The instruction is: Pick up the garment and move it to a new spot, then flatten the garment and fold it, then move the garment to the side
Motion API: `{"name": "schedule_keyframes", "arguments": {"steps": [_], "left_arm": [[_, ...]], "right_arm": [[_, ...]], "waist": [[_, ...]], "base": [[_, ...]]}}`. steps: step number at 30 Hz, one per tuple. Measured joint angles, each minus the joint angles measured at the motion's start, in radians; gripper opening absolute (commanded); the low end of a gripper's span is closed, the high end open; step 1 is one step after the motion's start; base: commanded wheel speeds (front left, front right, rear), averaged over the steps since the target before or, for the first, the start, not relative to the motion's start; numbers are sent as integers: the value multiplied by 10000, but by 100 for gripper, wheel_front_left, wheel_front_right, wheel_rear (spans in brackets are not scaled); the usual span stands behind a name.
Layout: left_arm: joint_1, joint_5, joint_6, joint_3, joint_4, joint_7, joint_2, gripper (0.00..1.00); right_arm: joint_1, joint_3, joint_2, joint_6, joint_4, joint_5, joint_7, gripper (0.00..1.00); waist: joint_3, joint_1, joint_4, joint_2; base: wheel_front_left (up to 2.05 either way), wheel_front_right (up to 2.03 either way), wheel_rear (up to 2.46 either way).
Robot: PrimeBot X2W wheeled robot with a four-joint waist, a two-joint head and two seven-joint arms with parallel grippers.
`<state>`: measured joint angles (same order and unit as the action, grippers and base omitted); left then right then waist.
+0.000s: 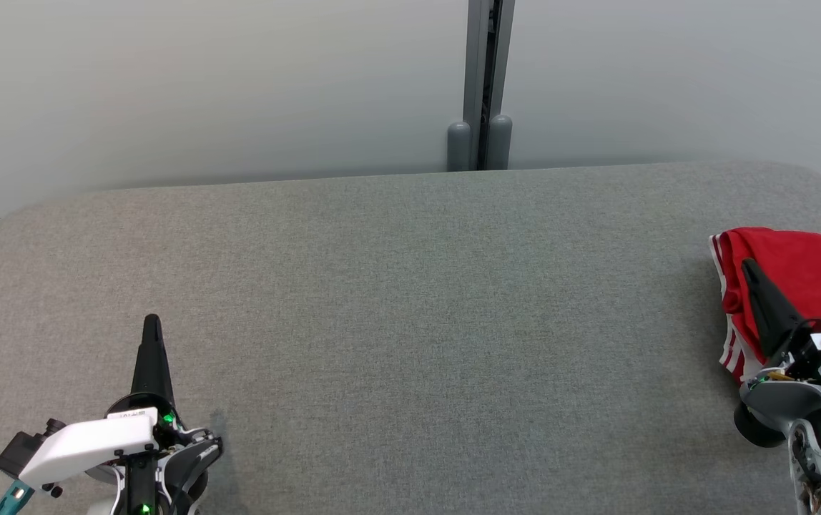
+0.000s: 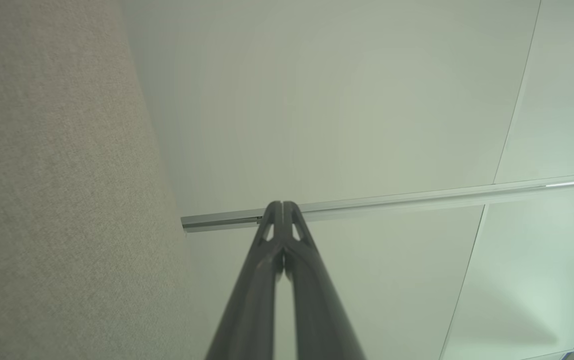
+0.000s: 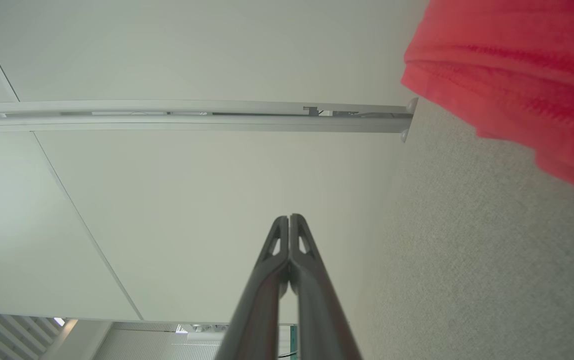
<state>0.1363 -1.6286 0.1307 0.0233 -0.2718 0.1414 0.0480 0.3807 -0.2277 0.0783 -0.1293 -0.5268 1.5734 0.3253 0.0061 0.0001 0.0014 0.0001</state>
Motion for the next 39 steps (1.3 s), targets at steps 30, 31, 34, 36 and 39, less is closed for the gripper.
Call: {"name": "schedule_keyframes", "arguments": {"steps": [30, 31, 34, 36, 39], "left_arm": [[0, 2, 0, -4, 0, 0, -2, 0], [0, 2, 0, -4, 0, 0, -2, 0], [0, 2, 0, -4, 0, 0, -2, 0], [0, 2, 0, -4, 0, 0, -2, 0], [0, 2, 0, -4, 0, 0, -2, 0]], "right_arm": [[0, -40, -12, 0, 0, -6, 15, 0], [0, -44, -12, 0, 0, -8, 13, 0], [0, -48, -12, 0, 0, -8, 15, 0], [0, -50, -13, 0, 0, -23, 15, 0], [0, -54, -13, 0, 0, -33, 15, 0]], "waist": [[0, 0, 0, 0], [0, 0, 0, 0], [0, 0, 0, 0], [0, 0, 0, 0], [0, -1, 0, 0]], "base": [[0, 0, 0], [0, 0, 0], [0, 0, 0], [0, 0, 0], [0, 0, 0]]}}
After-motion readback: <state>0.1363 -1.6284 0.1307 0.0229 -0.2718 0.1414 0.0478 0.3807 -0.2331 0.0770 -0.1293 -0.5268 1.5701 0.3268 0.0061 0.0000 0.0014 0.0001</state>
